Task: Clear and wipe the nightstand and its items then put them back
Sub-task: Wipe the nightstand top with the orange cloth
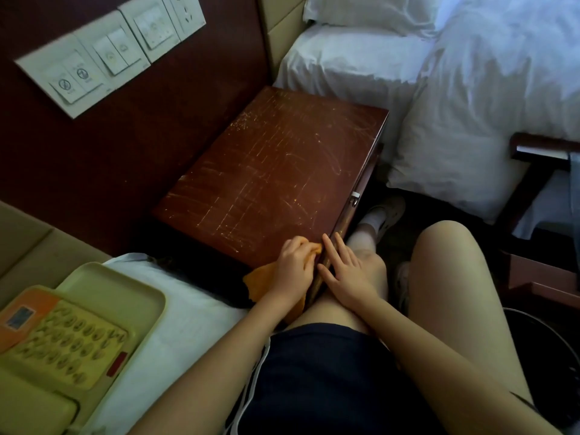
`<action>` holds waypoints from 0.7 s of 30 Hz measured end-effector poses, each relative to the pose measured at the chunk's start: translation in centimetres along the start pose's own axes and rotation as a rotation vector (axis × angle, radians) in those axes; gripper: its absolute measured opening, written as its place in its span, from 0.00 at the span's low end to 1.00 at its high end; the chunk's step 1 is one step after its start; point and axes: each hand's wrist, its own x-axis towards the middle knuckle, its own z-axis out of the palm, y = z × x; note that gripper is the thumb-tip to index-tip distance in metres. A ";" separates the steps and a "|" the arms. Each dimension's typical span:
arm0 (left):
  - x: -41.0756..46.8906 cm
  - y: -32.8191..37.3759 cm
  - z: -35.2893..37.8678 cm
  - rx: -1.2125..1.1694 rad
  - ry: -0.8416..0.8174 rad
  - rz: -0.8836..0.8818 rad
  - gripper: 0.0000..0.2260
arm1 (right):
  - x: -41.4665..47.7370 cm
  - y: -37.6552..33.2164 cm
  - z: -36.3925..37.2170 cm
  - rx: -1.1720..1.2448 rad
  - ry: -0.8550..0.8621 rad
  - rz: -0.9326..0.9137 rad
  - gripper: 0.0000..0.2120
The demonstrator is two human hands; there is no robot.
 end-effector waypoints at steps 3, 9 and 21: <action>-1.5 -0.6 -0.7 0.013 0.036 0.030 0.10 | 0.1 0.1 0.0 0.004 -0.004 0.008 0.31; 2.0 -1.4 -0.7 -0.021 0.190 -0.277 0.10 | 0.0 0.2 0.1 0.024 -0.027 0.039 0.31; -0.1 -0.1 0.2 -0.015 0.012 -0.003 0.11 | 0.1 0.5 0.1 0.066 0.005 0.064 0.35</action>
